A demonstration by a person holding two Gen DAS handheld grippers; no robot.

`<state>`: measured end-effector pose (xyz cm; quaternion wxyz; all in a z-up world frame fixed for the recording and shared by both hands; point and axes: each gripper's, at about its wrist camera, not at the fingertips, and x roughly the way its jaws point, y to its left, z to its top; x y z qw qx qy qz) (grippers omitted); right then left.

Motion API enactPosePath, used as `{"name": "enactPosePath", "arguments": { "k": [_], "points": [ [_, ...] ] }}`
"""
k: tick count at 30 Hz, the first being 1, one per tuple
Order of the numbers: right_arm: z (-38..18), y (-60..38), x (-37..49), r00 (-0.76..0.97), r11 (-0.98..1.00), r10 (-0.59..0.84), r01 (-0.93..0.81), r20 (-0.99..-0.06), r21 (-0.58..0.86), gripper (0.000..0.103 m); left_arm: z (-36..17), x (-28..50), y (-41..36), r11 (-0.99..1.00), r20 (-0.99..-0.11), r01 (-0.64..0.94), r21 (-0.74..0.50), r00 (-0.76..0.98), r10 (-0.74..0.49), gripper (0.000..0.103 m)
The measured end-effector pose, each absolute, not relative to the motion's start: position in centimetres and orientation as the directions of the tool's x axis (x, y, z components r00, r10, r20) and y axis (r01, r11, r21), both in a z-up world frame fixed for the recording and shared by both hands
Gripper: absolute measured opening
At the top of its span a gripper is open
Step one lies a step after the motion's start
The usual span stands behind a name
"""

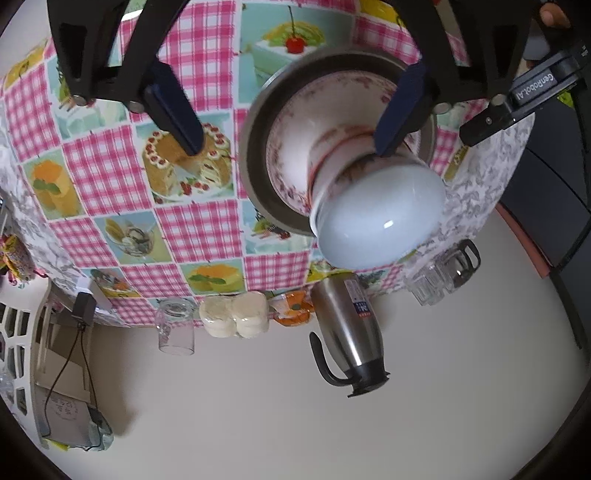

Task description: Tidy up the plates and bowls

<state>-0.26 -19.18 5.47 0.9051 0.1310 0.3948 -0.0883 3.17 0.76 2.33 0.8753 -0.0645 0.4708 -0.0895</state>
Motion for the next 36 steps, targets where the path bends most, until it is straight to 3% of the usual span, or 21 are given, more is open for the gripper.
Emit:
{"name": "enactPosePath", "arguments": {
  "k": [12,36],
  "points": [
    [4.3,-19.2,-3.7,0.647,0.947,-0.098,0.294,-0.756,0.129,0.103,1.2,0.0,-0.9,0.973,-0.85,0.163,-0.164,0.478,-0.223,0.097],
    [3.6,-19.5,-6.4,0.613,0.94,-0.126,0.325,-0.78,0.103,0.103,1.5,-2.5,-2.0,0.986,-0.852,0.165,-0.003,0.516,-0.089,0.097]
  ]
}}
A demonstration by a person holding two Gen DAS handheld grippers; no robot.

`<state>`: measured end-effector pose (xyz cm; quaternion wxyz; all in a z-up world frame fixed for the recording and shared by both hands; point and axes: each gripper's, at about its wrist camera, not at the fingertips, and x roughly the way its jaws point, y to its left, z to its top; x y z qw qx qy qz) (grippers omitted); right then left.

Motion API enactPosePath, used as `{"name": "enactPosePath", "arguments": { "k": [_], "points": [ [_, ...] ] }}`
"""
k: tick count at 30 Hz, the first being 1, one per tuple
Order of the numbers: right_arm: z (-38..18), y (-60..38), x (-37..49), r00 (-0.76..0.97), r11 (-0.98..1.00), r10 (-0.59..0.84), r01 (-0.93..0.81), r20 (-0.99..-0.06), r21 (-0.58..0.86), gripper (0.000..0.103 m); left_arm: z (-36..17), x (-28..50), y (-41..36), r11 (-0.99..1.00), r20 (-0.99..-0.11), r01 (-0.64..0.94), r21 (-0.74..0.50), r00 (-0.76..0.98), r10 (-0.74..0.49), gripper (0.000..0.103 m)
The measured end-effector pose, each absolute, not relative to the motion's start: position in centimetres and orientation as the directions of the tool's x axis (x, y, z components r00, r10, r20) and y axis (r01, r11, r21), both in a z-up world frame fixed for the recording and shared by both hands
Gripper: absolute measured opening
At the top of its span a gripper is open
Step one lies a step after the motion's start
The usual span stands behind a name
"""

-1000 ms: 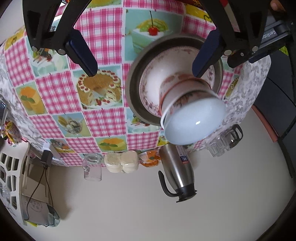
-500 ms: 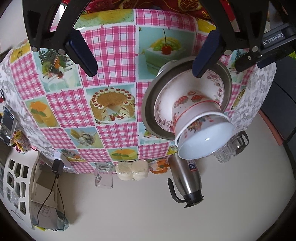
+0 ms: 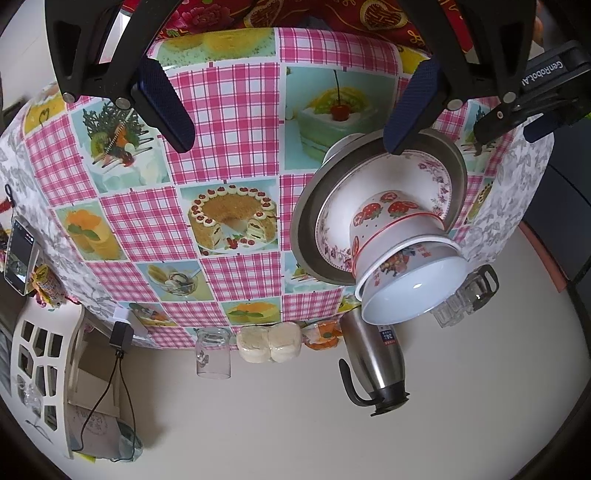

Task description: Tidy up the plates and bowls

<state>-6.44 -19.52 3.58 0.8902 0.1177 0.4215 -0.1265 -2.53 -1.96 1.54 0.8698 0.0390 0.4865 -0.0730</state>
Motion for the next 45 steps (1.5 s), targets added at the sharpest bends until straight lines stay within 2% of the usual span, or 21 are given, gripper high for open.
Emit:
{"name": "enactPosePath", "arguments": {
  "k": [18,45],
  "points": [
    [3.5,-19.4,-6.1,0.608,0.944,-0.138,0.319,-0.782,0.082,0.103,1.4,-2.2,-2.5,0.983,-0.854,0.183,0.012,0.514,-0.085,0.097],
    [3.0,-19.8,-6.1,0.588,0.942,-0.152,0.329,-0.795,0.063,0.103,0.5,-1.6,-2.4,0.984,-0.867,0.145,0.107,0.497,0.021,0.097]
  ]
}}
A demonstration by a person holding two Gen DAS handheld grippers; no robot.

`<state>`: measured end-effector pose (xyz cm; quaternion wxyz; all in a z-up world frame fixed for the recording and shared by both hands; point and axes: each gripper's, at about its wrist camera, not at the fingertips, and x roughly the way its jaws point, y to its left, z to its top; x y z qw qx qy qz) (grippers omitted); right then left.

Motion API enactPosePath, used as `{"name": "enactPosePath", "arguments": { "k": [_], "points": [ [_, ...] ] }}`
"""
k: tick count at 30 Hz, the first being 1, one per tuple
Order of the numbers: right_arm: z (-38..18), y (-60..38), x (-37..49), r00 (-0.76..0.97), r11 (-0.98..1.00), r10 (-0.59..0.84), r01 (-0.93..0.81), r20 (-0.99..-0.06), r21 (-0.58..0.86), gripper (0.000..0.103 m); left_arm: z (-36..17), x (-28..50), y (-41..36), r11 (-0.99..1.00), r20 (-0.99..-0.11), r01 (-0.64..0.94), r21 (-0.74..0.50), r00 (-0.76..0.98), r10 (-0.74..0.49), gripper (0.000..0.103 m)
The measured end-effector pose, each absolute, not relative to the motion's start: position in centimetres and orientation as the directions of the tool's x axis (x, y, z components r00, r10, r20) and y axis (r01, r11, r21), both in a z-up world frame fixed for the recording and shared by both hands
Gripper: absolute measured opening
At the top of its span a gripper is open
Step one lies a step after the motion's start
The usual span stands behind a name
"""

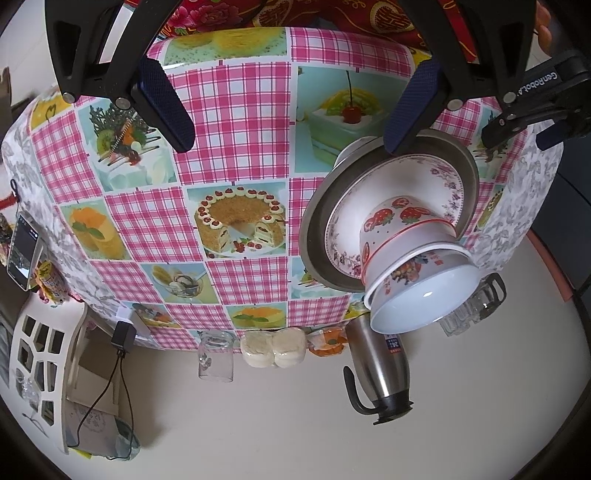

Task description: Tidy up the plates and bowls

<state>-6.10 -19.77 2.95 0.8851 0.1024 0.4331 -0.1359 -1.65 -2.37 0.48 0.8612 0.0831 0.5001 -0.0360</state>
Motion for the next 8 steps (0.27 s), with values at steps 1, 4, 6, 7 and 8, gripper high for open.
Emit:
{"name": "enactPosePath", "arguments": {
  "k": [1,4,6,7,8],
  "points": [
    [2.95,-19.76,-6.1,0.588,0.942,-0.152,0.329,-0.794,0.063,0.103,0.5,-1.68,-2.38,0.983,-0.866,0.146,0.108,0.499,0.021,0.097],
    [2.95,-19.78,-6.1,0.588,0.942,-0.152,0.329,-0.794,0.063,0.103,0.72,-1.98,-2.49,0.982,-0.856,0.146,0.123,0.517,0.03,0.097],
    [2.96,-19.76,-6.09,0.588,0.942,-0.152,0.329,-0.794,0.063,0.103,0.7,-1.97,-2.54,0.981,-0.856,0.15,0.122,0.515,0.028,0.097],
    [2.95,-19.77,-6.1,0.588,0.942,-0.152,0.329,-0.794,0.063,0.103,0.71,-1.91,-2.48,0.982,-0.857,0.148,0.119,0.514,0.026,0.097],
    [2.9,-19.81,-6.11,0.588,0.942,-0.152,0.329,-0.795,0.063,0.103,0.73,-1.87,-2.42,0.982,-0.858,0.146,0.116,0.514,0.025,0.097]
  ]
}}
